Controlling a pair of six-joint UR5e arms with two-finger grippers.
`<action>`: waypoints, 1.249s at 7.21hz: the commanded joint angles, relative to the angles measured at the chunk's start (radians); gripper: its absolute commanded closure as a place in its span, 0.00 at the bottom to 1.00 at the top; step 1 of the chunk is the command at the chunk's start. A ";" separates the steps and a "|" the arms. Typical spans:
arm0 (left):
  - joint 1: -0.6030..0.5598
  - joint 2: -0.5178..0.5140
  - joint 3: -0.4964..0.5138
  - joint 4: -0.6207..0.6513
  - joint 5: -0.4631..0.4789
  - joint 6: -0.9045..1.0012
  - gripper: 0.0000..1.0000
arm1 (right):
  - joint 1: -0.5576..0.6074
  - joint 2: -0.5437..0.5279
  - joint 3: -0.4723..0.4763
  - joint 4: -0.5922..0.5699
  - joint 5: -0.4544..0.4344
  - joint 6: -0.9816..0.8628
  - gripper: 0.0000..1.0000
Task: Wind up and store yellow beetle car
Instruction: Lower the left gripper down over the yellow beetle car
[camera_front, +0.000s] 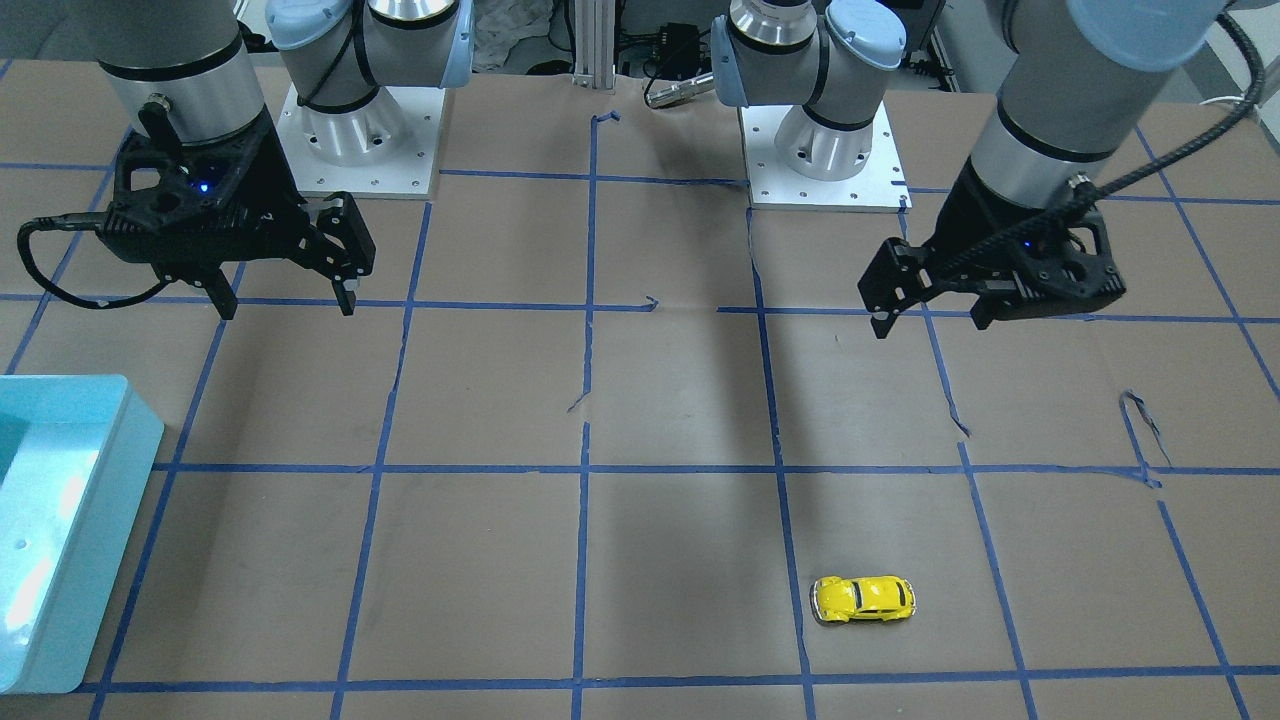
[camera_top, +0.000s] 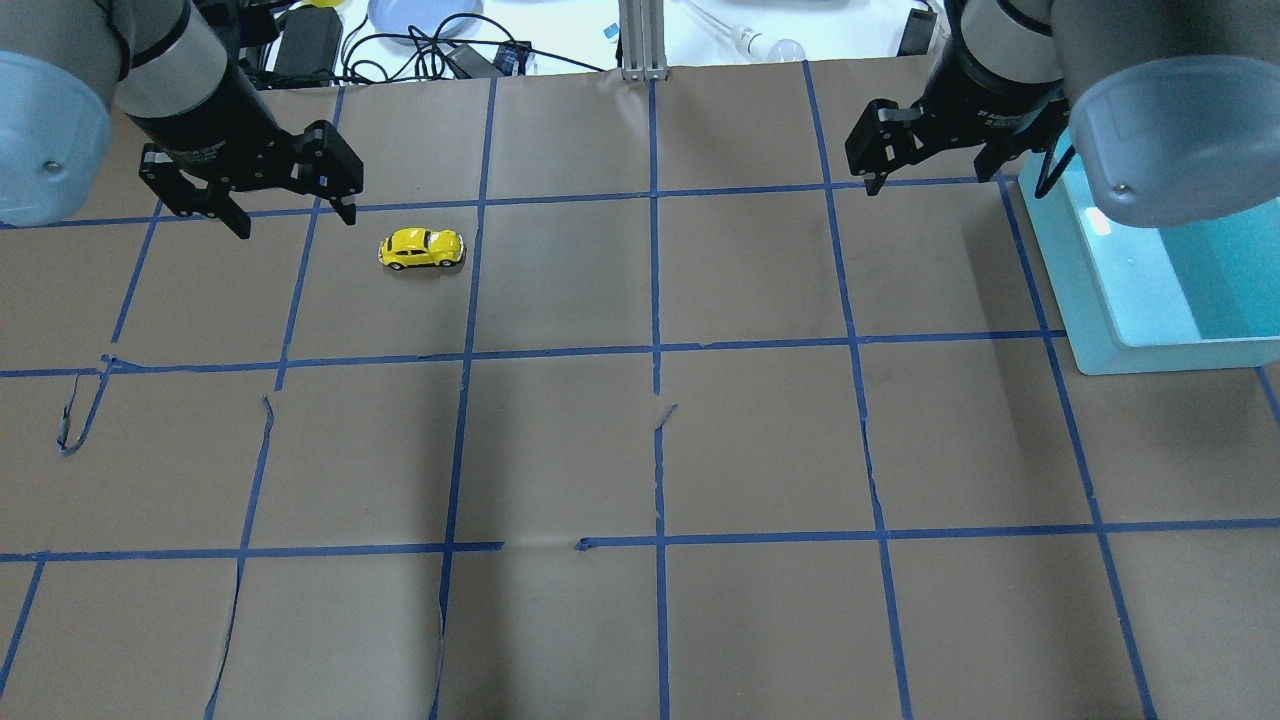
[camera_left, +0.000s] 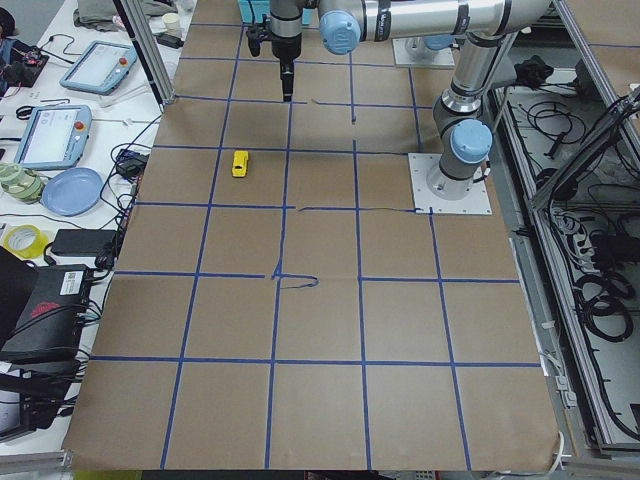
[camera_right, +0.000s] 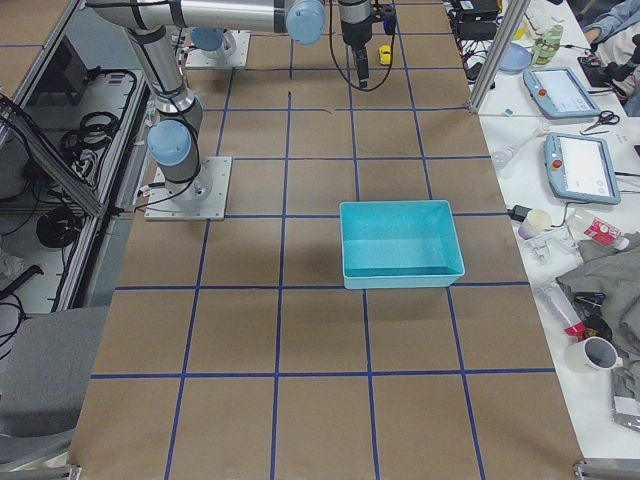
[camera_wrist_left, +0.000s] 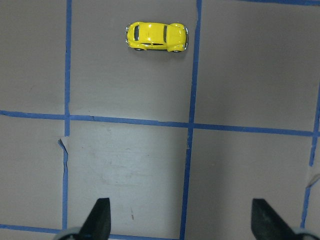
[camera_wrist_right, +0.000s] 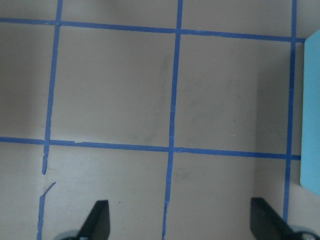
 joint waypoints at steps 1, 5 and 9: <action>0.044 -0.048 -0.011 0.063 0.000 -0.271 0.00 | 0.000 0.000 0.000 0.000 0.000 0.000 0.00; 0.051 -0.189 -0.123 0.364 -0.016 -0.860 0.00 | 0.000 0.000 0.000 0.000 0.001 0.000 0.00; 0.051 -0.370 -0.082 0.497 -0.078 -1.111 0.00 | 0.000 0.000 0.000 0.000 0.001 0.000 0.00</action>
